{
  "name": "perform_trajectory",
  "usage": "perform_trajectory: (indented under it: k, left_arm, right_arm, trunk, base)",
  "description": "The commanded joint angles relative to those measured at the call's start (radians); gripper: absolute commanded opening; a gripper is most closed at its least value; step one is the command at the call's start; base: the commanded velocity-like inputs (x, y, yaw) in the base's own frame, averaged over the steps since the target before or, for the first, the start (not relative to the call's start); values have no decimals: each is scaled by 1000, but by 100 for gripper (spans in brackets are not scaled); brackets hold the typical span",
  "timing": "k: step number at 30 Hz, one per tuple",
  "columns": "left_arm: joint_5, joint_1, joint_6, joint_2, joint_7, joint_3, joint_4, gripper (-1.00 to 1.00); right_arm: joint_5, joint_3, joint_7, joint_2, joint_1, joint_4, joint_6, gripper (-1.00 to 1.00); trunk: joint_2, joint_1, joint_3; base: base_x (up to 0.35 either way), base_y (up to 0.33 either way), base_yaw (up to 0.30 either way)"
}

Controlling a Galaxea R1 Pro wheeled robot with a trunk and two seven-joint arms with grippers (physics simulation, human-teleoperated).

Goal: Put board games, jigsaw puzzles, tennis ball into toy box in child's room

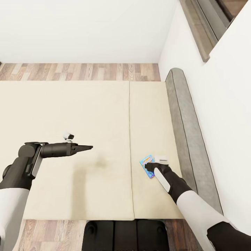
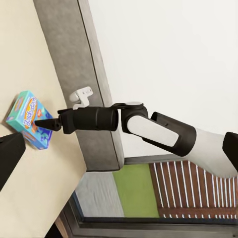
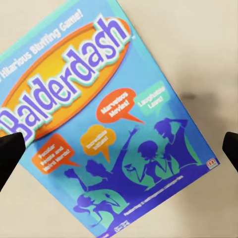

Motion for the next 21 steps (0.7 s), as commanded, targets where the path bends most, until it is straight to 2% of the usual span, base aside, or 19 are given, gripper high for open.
perform_trajectory:
  k: [1,12,21]
  left_arm:
    - [0,0,10,0,-4,0,0,100]
    - [0,-1,11,1,-4,1,1,100]
    - [0,-1,10,2,-4,1,1,100]
  right_arm:
    - [-10,5,-9,-1,-1,-2,2,100]
    - [-10,7,-3,-10,-3,-5,2,100]
    - [-8,11,0,-16,-26,-3,4,100]
  trunk:
    - [-2,0,-3]
    - [-2,0,-10]
    - [-2,0,-10]
  base:
    - [0,0,0]
    - [0,0,0]
    - [0,0,0]
